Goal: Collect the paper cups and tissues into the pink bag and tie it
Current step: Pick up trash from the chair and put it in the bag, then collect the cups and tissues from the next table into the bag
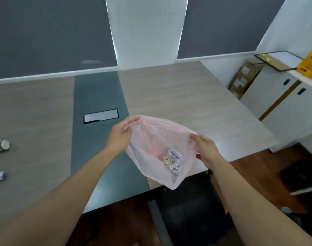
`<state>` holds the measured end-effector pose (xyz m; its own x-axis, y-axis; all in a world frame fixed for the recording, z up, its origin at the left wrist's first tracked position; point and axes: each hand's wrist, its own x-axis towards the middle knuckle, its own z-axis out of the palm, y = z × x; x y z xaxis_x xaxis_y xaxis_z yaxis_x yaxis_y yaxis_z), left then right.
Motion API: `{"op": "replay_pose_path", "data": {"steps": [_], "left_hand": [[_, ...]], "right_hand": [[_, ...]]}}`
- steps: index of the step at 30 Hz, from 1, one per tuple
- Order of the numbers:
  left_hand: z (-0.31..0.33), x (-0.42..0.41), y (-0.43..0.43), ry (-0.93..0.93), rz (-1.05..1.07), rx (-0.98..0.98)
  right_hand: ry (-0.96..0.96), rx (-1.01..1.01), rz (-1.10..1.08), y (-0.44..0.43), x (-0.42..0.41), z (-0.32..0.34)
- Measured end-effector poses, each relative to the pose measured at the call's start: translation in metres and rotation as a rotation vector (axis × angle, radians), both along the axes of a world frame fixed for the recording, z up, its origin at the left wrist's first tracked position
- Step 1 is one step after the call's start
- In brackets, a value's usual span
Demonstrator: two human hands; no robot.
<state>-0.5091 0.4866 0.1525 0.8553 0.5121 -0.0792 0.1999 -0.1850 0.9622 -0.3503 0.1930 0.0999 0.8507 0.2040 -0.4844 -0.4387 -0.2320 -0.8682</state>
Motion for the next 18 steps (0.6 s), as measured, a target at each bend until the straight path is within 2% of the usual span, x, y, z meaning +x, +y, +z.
{"op": "replay_pose_path", "data": {"steps": [3, 6, 11, 18], "left_hand": [[-0.002, 0.000, 0.030, -0.008, 0.032, 0.028], [-0.017, -0.005, 0.054, 0.069, 0.061, 0.039], [-0.051, -0.025, 0.070, 0.189, 0.096, -0.065], [-0.074, -0.055, 0.062, 0.251, 0.097, 0.052]], "right_hand": [[-0.074, 0.010, 0.027, 0.031, 0.014, 0.011], [-0.092, 0.019, 0.053, 0.059, 0.018, 0.010], [-0.051, -0.002, 0.103, 0.088, 0.000, -0.014], [-0.042, -0.051, 0.185, 0.086, -0.029, -0.040]]}}
